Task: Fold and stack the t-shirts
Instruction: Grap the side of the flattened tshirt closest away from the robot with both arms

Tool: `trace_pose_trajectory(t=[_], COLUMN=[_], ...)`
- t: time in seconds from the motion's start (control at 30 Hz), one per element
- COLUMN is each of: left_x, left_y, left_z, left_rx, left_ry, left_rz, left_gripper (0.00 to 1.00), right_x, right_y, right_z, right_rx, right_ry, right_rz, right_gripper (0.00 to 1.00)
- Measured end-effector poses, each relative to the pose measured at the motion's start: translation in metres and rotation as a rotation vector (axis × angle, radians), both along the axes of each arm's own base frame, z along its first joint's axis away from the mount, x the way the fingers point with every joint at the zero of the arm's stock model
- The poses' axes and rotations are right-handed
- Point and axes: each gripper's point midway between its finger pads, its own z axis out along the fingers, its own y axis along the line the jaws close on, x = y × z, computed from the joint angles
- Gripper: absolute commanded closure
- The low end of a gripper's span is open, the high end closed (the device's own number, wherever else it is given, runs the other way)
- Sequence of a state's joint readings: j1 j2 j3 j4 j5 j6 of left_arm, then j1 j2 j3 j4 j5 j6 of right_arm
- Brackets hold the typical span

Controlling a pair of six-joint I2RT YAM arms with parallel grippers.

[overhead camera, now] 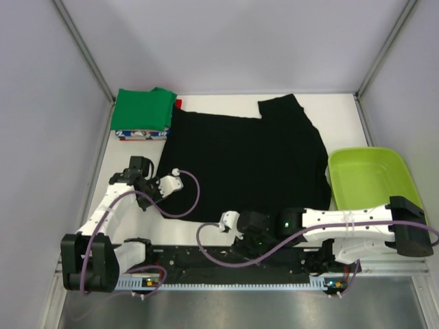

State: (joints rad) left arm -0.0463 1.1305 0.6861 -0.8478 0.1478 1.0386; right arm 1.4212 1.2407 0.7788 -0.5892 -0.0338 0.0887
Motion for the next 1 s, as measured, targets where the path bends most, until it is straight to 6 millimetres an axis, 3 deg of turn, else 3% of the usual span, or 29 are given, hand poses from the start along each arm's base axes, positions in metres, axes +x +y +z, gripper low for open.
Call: trace_pose_trajectory(t=[0.1,0.23,0.63,0.73,0.9,1.0], left_x=[0.000,0.005,0.008,0.006,-0.003,-0.017], left_y=[0.000,0.000,-0.002,-0.001,0.002,0.006], left_z=[0.000,0.004,0.006,0.007,0.011,0.014], left_rx=[0.002,-0.001,-0.009,-0.007,0.005,0.018], left_ry=[-0.001,-0.008,-0.006,-0.002,0.012,0.041], left_rz=[0.001,0.002,0.014,0.016,0.051,0.085], left_gripper=[1.00,1.00,1.00,1.00,1.00,1.00], right_x=[0.002,0.000,-0.004,-0.005,0.007,0.029], right_y=[-0.002,-0.020,-0.037,-0.046,-0.060,-0.065], right_z=[0.002,-0.016,-0.046,-0.058,-0.051,-0.019], right_rx=[0.022,-0.027,-0.141,-0.186,-0.206,-0.176], right_ry=[0.050,0.063,0.044,0.046,0.022,0.002], right_rz=[-0.213,-0.381,-0.514,-0.552,-0.652,-0.734], right_gripper=[0.16,0.18,0.68,1.00,1.00,1.00])
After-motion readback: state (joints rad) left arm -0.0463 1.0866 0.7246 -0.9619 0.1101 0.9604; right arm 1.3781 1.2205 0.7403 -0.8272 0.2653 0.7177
